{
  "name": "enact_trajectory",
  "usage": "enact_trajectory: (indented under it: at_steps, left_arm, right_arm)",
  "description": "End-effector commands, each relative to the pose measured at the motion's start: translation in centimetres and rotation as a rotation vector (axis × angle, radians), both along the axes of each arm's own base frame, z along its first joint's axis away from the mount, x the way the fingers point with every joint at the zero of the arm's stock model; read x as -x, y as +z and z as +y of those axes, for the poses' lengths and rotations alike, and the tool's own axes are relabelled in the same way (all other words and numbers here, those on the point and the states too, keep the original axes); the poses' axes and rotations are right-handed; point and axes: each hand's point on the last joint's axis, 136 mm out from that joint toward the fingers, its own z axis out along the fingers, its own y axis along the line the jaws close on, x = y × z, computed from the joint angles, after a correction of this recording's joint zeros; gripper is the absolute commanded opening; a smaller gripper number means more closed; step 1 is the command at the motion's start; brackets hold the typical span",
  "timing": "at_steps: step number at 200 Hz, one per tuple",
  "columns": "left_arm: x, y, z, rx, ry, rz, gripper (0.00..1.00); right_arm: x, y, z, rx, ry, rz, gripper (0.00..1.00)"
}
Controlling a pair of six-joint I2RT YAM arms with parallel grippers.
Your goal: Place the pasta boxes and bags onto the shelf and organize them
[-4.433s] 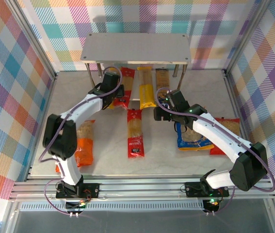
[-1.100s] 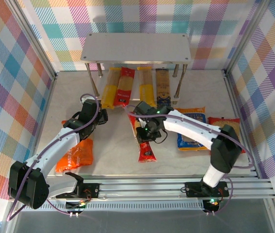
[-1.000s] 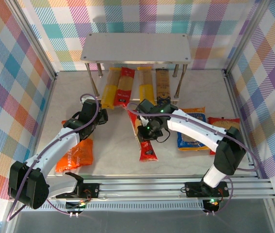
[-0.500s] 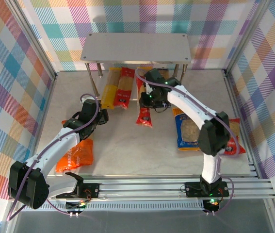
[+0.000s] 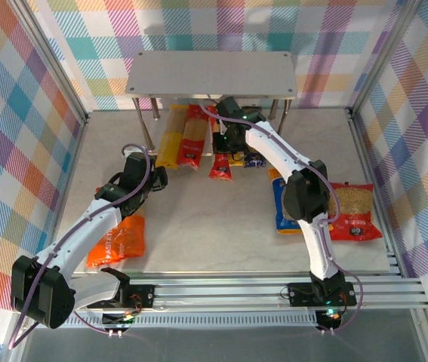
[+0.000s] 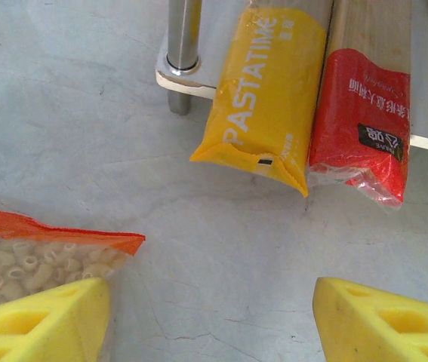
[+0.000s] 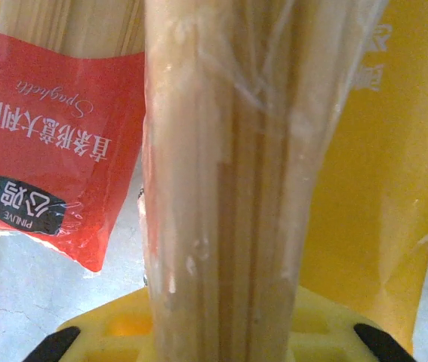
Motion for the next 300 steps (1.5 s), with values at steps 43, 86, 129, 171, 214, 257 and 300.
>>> enact_trajectory:
  at_steps: [43, 86, 129, 171, 214, 257, 300]
  left_arm:
    - [-0.2, 1.5, 0.6, -0.008, 0.017, -0.019, 0.71]
    - [-0.4, 1.5, 0.4, -0.008, 0.016, -0.017, 0.71]
    - [-0.4, 1.6, 0.4, -0.01, 0.014, -0.016, 0.71]
    - [-0.4, 1.6, 0.5, -0.014, 0.016, -0.018, 0.71]
    - [-0.4, 1.5, 0.5, -0.018, 0.015, -0.013, 0.71]
    - [-0.3, 1.5, 0.6, -0.018, 0.015, -0.013, 0.71]
    - [-0.3, 1.7, 0.6, -0.018, 0.016, -0.016, 0.71]
  right_arm:
    - [-4.6, 3.4, 1.1, -0.08, -0.061, -0.192, 0.08]
    - [-6.0, 3.7, 1.1, -0.099, -0.119, -0.244, 0.08]
    - [-7.3, 3.5, 1.1, -0.094, -0.149, -0.292, 0.1]
    - [-8.0, 2.8, 1.5, -0.088, -0.15, -0.31, 0.12]
    - [-8.6, 1.8, 1.0, -0.044, -0.171, -0.311, 0.21]
    - [-8.6, -0.2, 0.7, -0.003, -0.17, -0.286, 0.34]
    - [-8.5, -0.8, 0.6, 0.009, -0.169, -0.274, 0.5]
